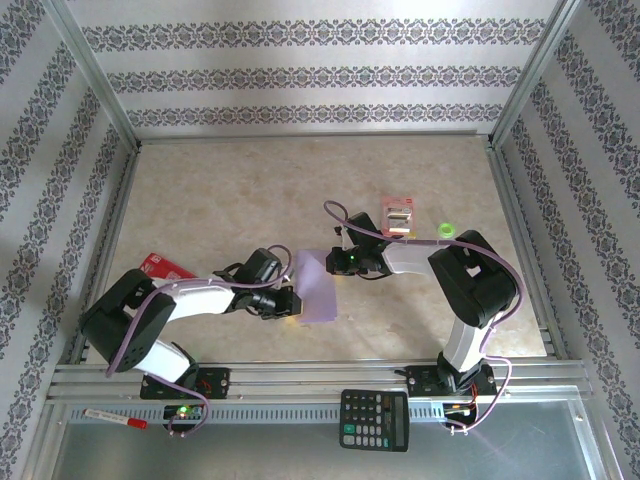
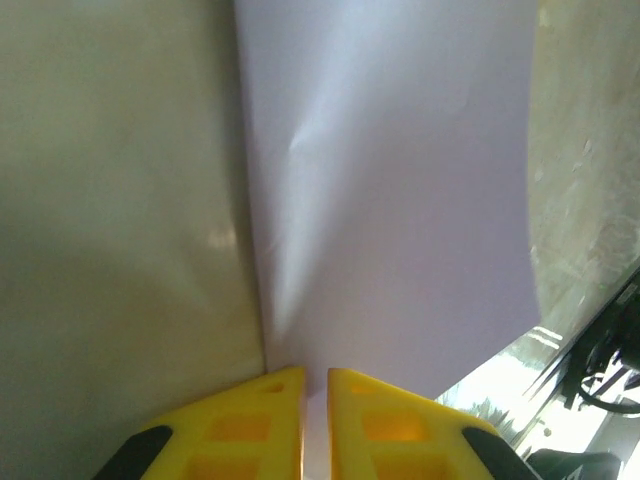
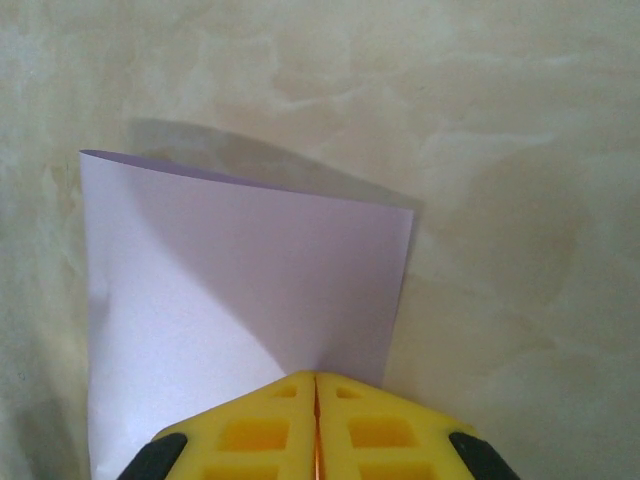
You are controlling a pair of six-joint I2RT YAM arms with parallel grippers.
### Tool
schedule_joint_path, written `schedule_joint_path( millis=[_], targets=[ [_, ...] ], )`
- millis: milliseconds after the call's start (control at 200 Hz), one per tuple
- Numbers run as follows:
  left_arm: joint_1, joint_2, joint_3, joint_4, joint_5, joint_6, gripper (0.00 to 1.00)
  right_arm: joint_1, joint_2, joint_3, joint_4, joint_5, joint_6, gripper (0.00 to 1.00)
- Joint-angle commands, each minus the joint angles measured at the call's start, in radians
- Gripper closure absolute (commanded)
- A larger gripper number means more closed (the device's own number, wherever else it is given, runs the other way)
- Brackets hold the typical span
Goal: Fold a paper plane with a square sheet of paper (pick it up from the middle)
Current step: First fold in half a square sheet of paper at the center of the table.
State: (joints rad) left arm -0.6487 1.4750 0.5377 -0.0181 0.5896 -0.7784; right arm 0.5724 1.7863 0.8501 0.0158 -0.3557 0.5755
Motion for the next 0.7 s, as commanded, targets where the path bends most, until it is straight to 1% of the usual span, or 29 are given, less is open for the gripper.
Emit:
schedule_joint_path(
  millis=[0, 95, 200, 335, 395, 565, 630, 694],
  targets=[
    [-0.017, -0.076, 0.009, -0.076, 0.009, 0.046, 0.83, 0.001, 0.042, -0.047, -0.197, 0.1, -0.012, 0.92],
    [-0.047, -0.076, 0.017, -0.015, 0.029, 0.033, 0.81, 0.004, 0.04, -0.048, -0.194, 0.1, -0.01, 0.92],
    [-0.071, -0.001, 0.024, 0.012, 0.036, 0.033, 0.8, 0.006, 0.038, -0.048, -0.194, 0.102, -0.01, 0.92],
    [-0.071, 0.058, 0.027, -0.074, -0.016, 0.07, 0.85, 0.006, 0.035, -0.047, -0.194, 0.101, -0.014, 0.92],
    [-0.071, 0.045, 0.017, -0.093, -0.025, 0.076, 0.86, 0.005, 0.036, -0.047, -0.194, 0.102, -0.014, 0.92],
    [-0.071, -0.039, 0.022, -0.099, 0.013, 0.071, 0.87, 0.005, 0.036, -0.047, -0.195, 0.101, -0.018, 0.92],
    [-0.069, -0.063, 0.032, -0.059, 0.027, 0.053, 0.87, 0.006, 0.035, -0.046, -0.193, 0.1, -0.018, 0.92],
    [-0.066, -0.068, 0.035, 0.021, 0.036, 0.013, 0.86, 0.007, 0.035, -0.048, -0.193, 0.1, -0.018, 0.91]
  ],
)
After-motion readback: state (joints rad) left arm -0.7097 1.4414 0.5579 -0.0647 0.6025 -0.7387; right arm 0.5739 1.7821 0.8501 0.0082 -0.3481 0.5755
